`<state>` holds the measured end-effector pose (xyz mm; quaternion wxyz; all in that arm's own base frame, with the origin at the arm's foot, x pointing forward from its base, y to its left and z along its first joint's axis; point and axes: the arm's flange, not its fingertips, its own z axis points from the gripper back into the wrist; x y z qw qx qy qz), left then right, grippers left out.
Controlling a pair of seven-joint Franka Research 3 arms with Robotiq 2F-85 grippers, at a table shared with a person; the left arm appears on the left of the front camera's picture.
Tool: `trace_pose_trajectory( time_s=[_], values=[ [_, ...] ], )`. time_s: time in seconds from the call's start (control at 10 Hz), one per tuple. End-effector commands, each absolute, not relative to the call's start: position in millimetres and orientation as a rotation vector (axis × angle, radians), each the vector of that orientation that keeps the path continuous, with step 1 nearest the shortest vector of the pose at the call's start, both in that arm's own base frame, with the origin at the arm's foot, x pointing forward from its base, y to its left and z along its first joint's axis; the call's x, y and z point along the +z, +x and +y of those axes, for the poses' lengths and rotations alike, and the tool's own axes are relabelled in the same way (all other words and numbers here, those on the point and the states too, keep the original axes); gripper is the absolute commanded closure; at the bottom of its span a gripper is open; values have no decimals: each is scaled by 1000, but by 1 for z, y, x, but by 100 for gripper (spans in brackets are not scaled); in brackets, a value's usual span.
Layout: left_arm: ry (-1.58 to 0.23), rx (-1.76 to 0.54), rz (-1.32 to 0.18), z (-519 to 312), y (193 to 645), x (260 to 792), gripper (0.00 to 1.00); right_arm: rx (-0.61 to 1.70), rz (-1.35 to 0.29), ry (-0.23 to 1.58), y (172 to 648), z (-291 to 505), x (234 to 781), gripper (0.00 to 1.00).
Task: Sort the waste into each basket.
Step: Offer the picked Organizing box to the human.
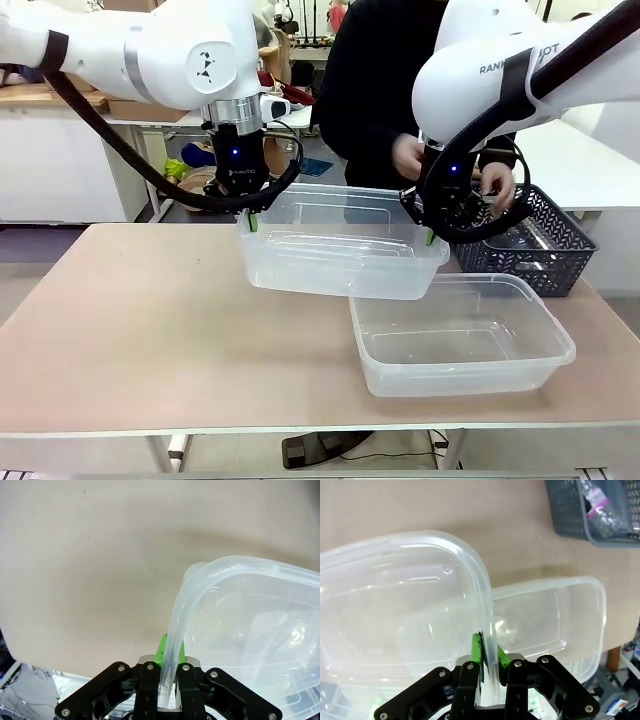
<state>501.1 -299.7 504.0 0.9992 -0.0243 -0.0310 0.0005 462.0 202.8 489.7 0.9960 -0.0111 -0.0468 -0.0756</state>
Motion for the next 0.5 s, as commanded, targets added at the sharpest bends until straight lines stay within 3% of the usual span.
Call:
trace_pose_trajectory(
  time_s=[0.0,0.4],
  values=[
    [-52,-2,-73,-302,502,510,94,-150,-92,-26,458,202,489,95],
    [-52,-2,-73,-302,502,510,94,-150,-92,-26,458,202,489,95]
  ],
)
